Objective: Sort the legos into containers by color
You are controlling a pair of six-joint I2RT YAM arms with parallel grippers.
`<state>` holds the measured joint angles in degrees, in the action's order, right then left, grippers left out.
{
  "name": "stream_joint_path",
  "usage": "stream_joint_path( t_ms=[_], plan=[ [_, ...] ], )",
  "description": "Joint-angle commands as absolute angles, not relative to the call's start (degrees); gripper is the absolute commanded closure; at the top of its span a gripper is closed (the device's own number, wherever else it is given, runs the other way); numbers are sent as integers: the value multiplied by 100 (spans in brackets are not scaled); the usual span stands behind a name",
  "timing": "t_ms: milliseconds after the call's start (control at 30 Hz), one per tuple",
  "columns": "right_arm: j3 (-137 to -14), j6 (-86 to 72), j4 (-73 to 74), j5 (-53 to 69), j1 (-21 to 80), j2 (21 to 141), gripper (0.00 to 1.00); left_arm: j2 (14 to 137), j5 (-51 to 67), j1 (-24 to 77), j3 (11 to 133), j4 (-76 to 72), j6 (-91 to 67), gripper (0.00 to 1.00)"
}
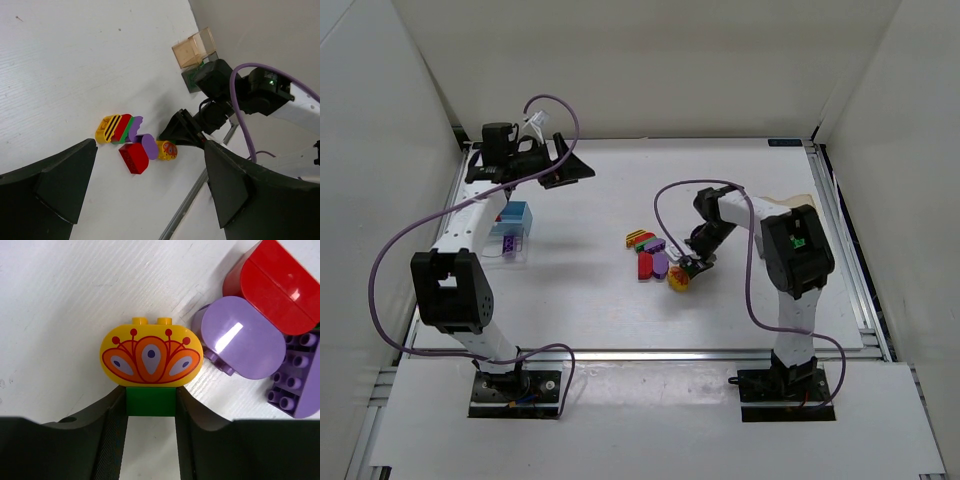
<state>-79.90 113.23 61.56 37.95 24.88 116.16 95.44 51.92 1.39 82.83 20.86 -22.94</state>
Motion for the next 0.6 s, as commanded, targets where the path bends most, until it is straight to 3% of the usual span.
stream_joint_path(
  t_ms=[0, 133, 333, 567],
  plan=[
    [-7928, 15455, 6144, 4052, 2522, 11093, 85, 9194, 5247, 368, 8157, 2152, -2128, 1],
    [-7867, 14268, 5654, 4297, 2470, 10531, 97, 8913, 5221, 746, 7902, 2320, -1785, 0],
    [-7532, 11254, 3722, 4105, 2619, 9502, 100, 8745, 5133, 1168, 7691, 2619, -1529, 1],
    [-7918, 8993, 3041, 3612, 2821, 9229, 100, 9316, 5370, 1309, 8348, 2479, -1573, 1]
  ],
)
